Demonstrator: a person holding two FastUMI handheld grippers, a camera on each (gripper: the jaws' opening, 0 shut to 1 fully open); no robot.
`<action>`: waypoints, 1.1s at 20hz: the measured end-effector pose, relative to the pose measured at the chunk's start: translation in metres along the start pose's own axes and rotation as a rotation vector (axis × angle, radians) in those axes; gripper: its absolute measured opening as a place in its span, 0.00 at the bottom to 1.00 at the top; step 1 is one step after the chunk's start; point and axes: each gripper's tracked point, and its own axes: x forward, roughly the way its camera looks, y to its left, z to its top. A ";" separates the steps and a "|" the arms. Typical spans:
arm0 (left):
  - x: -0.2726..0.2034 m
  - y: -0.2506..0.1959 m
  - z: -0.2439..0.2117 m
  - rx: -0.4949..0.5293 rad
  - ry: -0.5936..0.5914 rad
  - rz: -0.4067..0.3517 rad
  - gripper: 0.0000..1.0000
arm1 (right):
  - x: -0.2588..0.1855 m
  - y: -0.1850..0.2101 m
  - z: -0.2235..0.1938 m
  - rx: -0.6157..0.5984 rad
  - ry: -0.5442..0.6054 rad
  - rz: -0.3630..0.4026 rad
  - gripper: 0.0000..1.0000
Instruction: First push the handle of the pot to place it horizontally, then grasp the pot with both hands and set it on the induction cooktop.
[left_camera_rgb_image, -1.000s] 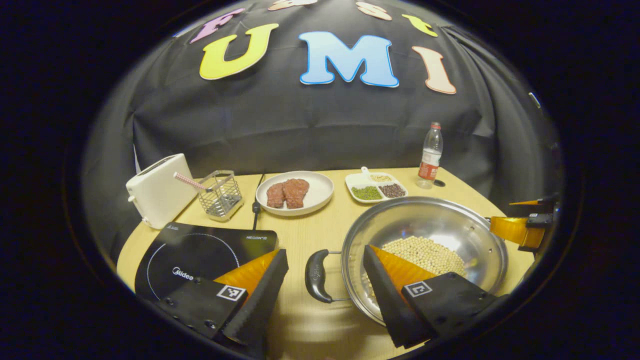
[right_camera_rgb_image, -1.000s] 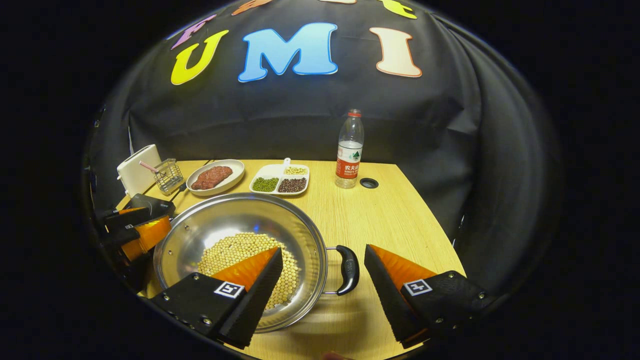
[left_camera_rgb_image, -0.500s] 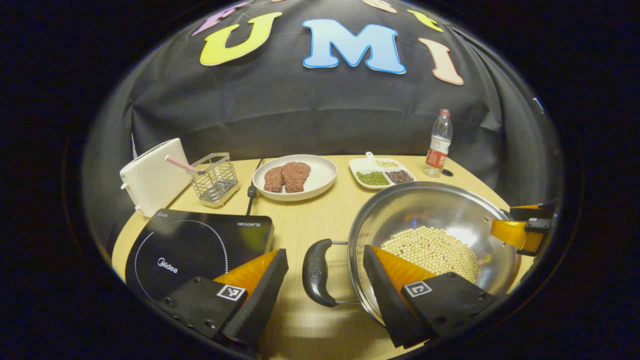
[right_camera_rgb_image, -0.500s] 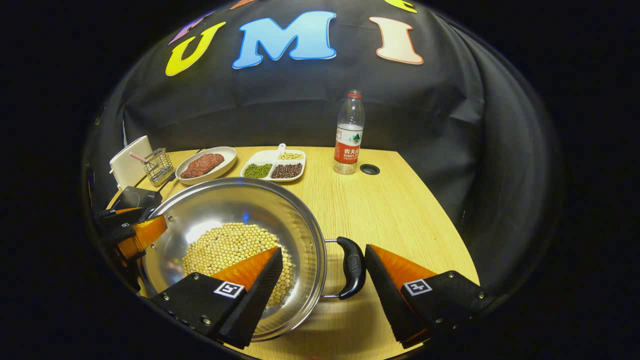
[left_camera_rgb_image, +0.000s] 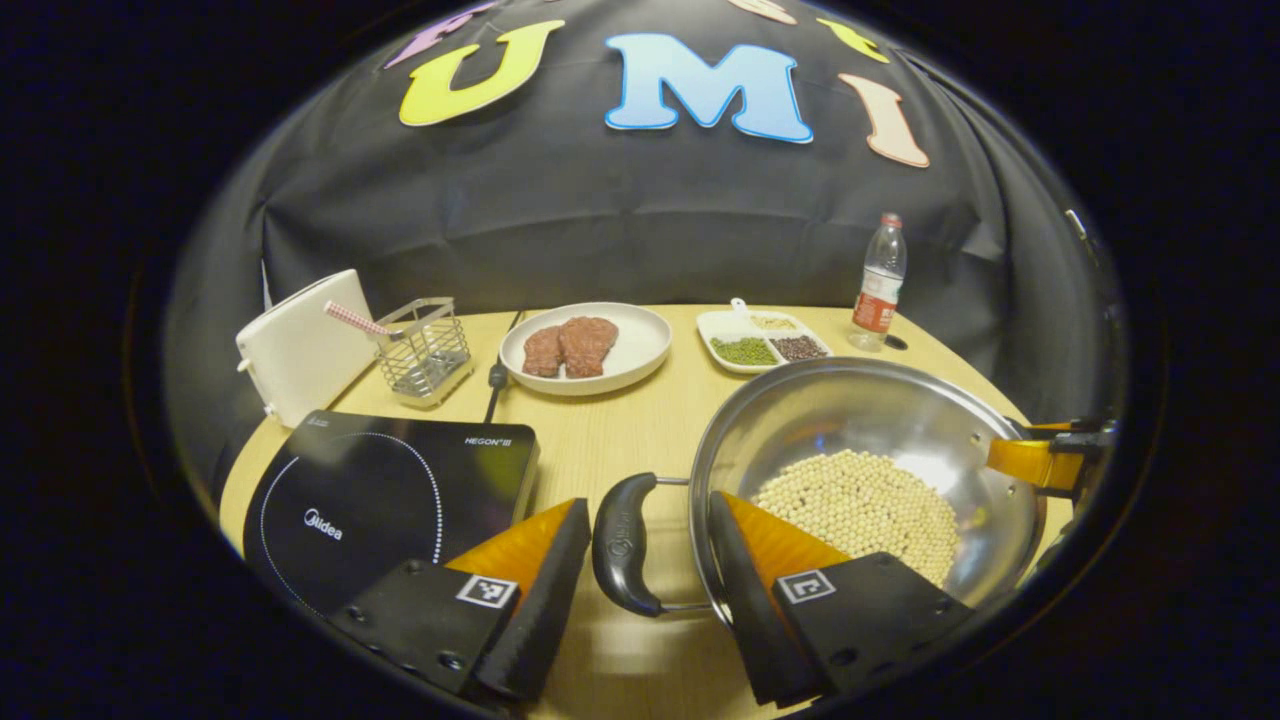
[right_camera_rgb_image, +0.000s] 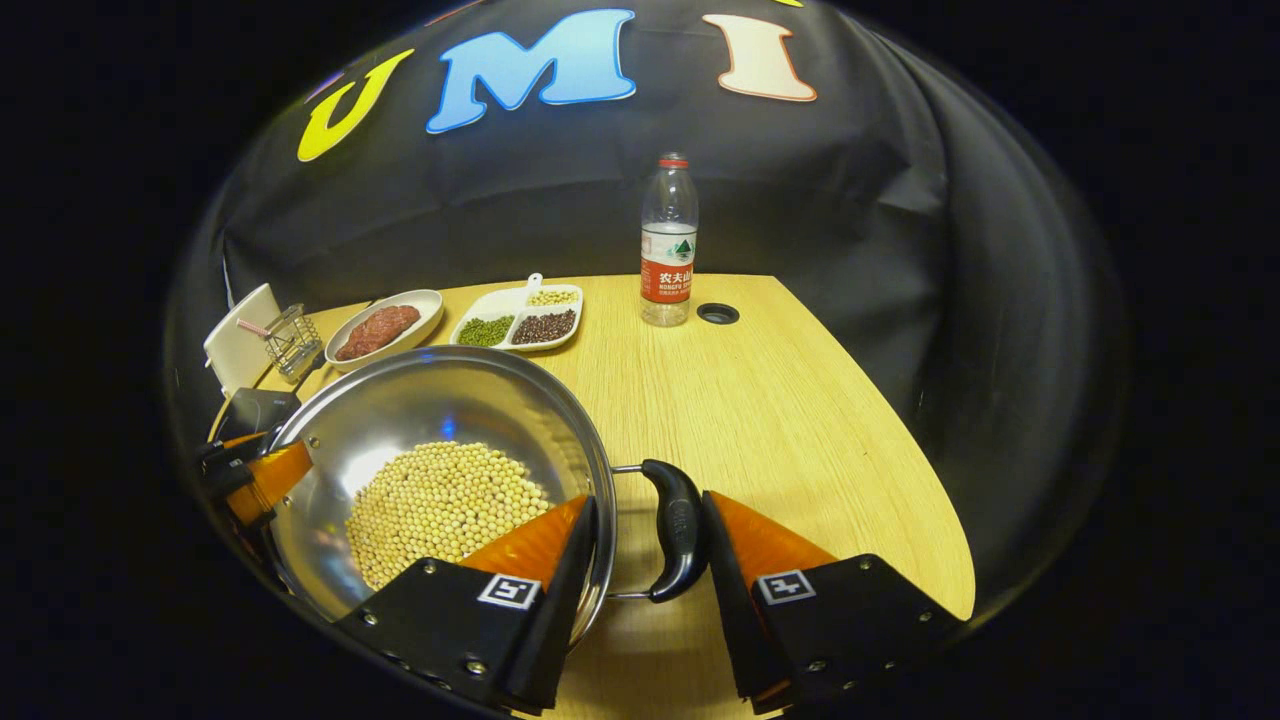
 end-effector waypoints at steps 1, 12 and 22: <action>0.000 -0.003 0.000 0.002 0.002 -0.011 0.77 | 0.000 0.000 0.000 -0.001 0.002 0.000 0.64; 0.001 -0.005 0.002 0.001 0.002 0.018 0.67 | -0.002 0.000 0.000 -0.041 0.008 -0.008 0.49; -0.039 -0.014 0.019 -0.009 -0.053 0.048 0.63 | -0.037 -0.010 0.014 -0.042 -0.015 0.014 0.49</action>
